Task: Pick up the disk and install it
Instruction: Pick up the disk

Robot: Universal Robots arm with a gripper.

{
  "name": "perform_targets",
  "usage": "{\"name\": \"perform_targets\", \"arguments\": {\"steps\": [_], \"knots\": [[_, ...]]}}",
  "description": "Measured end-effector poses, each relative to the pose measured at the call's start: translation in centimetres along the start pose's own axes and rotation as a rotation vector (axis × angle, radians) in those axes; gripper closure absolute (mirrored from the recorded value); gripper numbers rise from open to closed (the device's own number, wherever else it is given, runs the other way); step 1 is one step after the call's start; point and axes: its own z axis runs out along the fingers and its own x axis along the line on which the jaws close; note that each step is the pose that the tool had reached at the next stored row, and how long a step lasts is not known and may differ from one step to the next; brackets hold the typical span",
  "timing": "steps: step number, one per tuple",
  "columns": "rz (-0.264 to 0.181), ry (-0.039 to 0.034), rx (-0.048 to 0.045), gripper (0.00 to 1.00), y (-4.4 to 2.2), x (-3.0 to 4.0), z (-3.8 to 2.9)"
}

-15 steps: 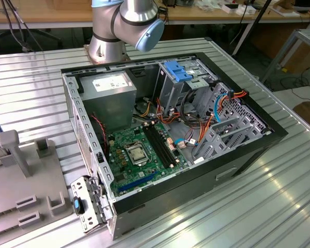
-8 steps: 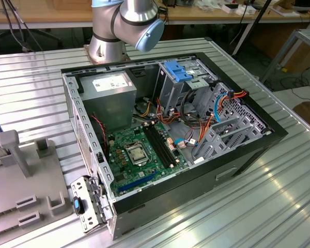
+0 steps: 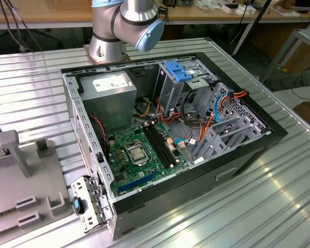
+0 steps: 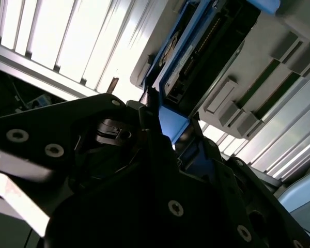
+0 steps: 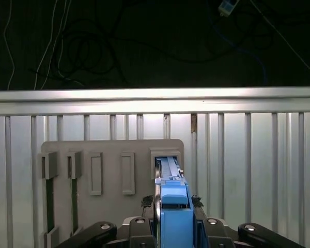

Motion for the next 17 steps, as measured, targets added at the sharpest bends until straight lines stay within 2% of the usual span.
{"name": "perform_targets", "arguments": {"steps": [3,17], "knots": [[0.000,0.0000,0.0001,0.63,-0.01,0.01,-0.68],[0.000,0.0010,0.0002,0.63,-0.07,0.09,-5.73]]}}
